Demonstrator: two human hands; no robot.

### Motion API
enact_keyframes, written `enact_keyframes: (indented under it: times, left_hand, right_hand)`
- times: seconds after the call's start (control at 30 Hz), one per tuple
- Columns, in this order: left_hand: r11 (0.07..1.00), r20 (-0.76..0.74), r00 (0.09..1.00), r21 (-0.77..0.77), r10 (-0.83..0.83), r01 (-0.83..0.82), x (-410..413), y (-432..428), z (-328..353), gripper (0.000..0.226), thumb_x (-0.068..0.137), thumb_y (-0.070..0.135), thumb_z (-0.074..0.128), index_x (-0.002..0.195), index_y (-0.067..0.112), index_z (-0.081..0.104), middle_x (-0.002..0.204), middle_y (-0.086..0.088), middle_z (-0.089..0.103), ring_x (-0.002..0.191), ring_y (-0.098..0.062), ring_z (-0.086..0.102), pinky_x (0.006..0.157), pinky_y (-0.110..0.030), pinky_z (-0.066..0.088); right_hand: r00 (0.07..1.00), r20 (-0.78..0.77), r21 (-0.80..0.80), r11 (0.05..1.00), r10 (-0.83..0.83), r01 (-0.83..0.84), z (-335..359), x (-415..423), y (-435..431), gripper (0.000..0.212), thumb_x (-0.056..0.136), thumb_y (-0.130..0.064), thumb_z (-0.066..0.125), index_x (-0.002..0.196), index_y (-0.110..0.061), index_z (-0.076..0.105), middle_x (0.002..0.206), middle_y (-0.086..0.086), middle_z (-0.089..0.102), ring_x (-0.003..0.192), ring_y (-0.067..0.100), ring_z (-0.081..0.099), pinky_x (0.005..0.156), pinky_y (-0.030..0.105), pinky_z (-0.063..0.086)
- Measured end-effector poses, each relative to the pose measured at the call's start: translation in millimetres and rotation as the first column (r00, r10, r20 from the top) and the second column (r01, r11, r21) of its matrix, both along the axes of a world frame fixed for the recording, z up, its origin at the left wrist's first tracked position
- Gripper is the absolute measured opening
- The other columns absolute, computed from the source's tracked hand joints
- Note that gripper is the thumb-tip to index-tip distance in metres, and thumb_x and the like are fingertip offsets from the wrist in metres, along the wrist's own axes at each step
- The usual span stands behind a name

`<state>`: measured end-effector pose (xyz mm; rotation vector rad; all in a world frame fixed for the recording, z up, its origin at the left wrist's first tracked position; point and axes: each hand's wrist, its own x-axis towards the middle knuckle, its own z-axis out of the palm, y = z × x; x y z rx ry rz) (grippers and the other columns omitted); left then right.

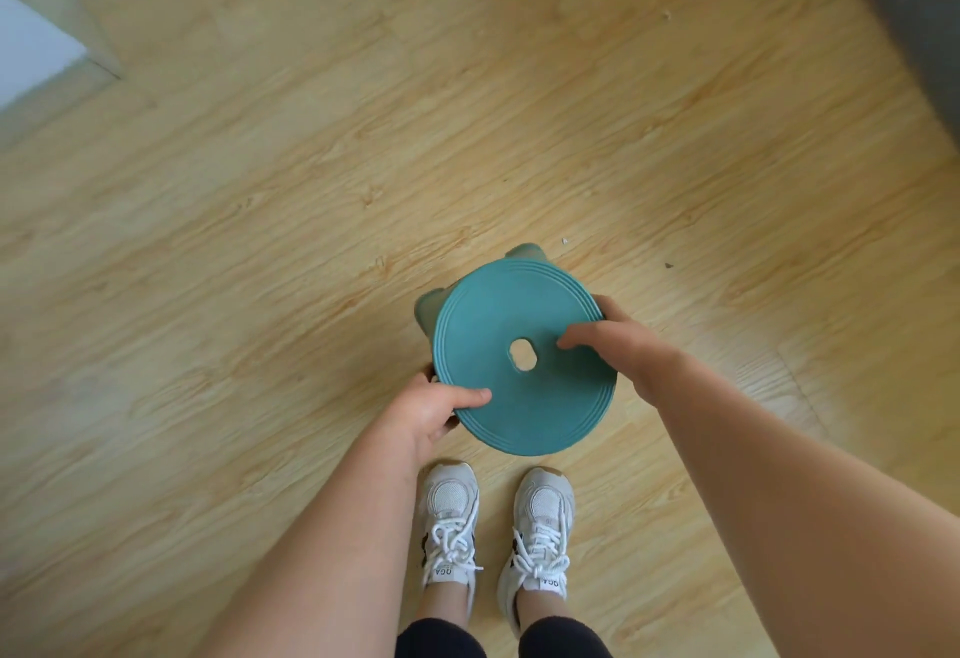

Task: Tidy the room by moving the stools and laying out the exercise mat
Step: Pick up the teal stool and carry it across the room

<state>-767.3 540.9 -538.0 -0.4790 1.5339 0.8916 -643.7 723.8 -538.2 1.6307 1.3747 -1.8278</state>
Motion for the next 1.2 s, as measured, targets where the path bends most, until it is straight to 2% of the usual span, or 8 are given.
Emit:
enact_keyframes:
  times: [0.2, 0.33, 0.67, 0.73, 0.8, 0.93, 1.1, 1.2]
  left_hand:
    - [0.988, -0.033, 0.989, 0.063, 0.143, -0.141, -42, -47, 92, 0.044, 0.074, -0.017, 0.067, 0.109, 0.010, 0.060, 0.097, -0.005, 0.071, 0.081, -0.013, 0.068, 0.066, -0.022, 0.053]
    - [0.963, -0.042, 0.966, 0.100, 0.256, -0.251, -70, -86, 126, 0.048, 0.072, -0.014, 0.070, 0.112, 0.012, 0.062, 0.102, -0.005, 0.073, 0.087, -0.016, 0.069, 0.073, -0.025, 0.053]
    - [0.944, -0.014, 0.950, 0.122, 0.312, -0.308, -168, -218, 150, 0.051, 0.072, 0.014, 0.078, 0.116, 0.030, 0.059, 0.111, 0.006, 0.070, 0.107, -0.015, 0.061, 0.101, -0.043, 0.045]
    - [0.945, -0.019, 0.950, 0.118, 0.310, -0.306, -193, -249, 156, 0.050, 0.072, 0.015, 0.077, 0.115, 0.032, 0.059, 0.112, 0.006, 0.069, 0.108, -0.017, 0.061, 0.100, -0.044, 0.045]
    - [0.940, -0.019, 0.947, 0.134, 0.319, -0.314, -219, -276, 163, 0.047, 0.073, 0.014, 0.076, 0.114, 0.031, 0.059, 0.108, 0.005, 0.071, 0.103, -0.017, 0.064, 0.088, -0.038, 0.051]
    - [0.925, -0.044, 0.929, 0.127, 0.367, -0.359, -277, -315, 173, 0.049, 0.077, 0.009, 0.074, 0.120, 0.027, 0.057, 0.107, 0.001, 0.071, 0.096, -0.016, 0.067, 0.069, -0.029, 0.053]
    - [0.909, -0.106, 0.904, 0.093, 0.414, -0.406, -349, -337, 175, 0.048, 0.078, 0.013, 0.072, 0.120, 0.030, 0.056, 0.109, 0.001, 0.069, 0.098, -0.017, 0.064, 0.072, -0.031, 0.052]
    - [0.908, -0.151, 0.895, 0.046, 0.419, -0.417, -392, -343, 170, 0.047, 0.076, 0.015, 0.069, 0.119, 0.029, 0.057, 0.109, 0.000, 0.069, 0.101, -0.021, 0.063, 0.088, -0.040, 0.052]
  right_hand:
    - [0.985, -0.003, 0.055, 0.984, 0.172, -0.172, 101, -74, -21, 0.043, 0.077, -0.011, 0.070, 0.114, -0.012, 0.048, 0.100, 0.009, 0.060, 0.082, 0.019, 0.059, 0.058, 0.029, 0.044]
    - [0.957, 0.039, 0.098, 0.952, 0.288, -0.290, 144, -124, -48, 0.049, 0.074, -0.013, 0.072, 0.115, -0.009, 0.045, 0.106, 0.013, 0.058, 0.087, 0.022, 0.058, 0.062, 0.032, 0.047]
    - [0.890, 0.102, 0.081, 0.888, 0.445, -0.453, 170, -258, -166, 0.055, 0.072, -0.015, 0.074, 0.117, -0.009, 0.043, 0.108, 0.013, 0.058, 0.091, 0.024, 0.060, 0.063, 0.033, 0.049]
    - [0.880, 0.107, 0.067, 0.880, 0.462, -0.470, 172, -287, -195, 0.056, 0.073, -0.015, 0.073, 0.119, -0.009, 0.042, 0.107, 0.012, 0.059, 0.089, 0.023, 0.060, 0.060, 0.032, 0.047]
    - [0.871, 0.099, 0.053, 0.872, 0.481, -0.487, 177, -315, -221, 0.057, 0.073, -0.015, 0.073, 0.121, -0.010, 0.042, 0.106, 0.012, 0.059, 0.089, 0.022, 0.061, 0.059, 0.032, 0.048]
    - [0.865, 0.081, 0.044, 0.866, 0.494, -0.499, 182, -372, -260, 0.059, 0.072, -0.017, 0.074, 0.121, -0.007, 0.041, 0.107, 0.013, 0.059, 0.092, 0.026, 0.062, 0.070, 0.039, 0.054]
    - [0.879, 0.026, 0.038, 0.878, 0.476, -0.477, 180, -447, -291, 0.058, 0.075, -0.016, 0.073, 0.121, -0.010, 0.038, 0.109, 0.014, 0.056, 0.094, 0.027, 0.060, 0.077, 0.042, 0.054]
    - [0.867, 0.009, 0.015, 0.867, 0.498, -0.498, 171, -495, -302, 0.058, 0.075, -0.016, 0.072, 0.120, -0.010, 0.037, 0.109, 0.012, 0.054, 0.096, 0.027, 0.059, 0.081, 0.044, 0.054]
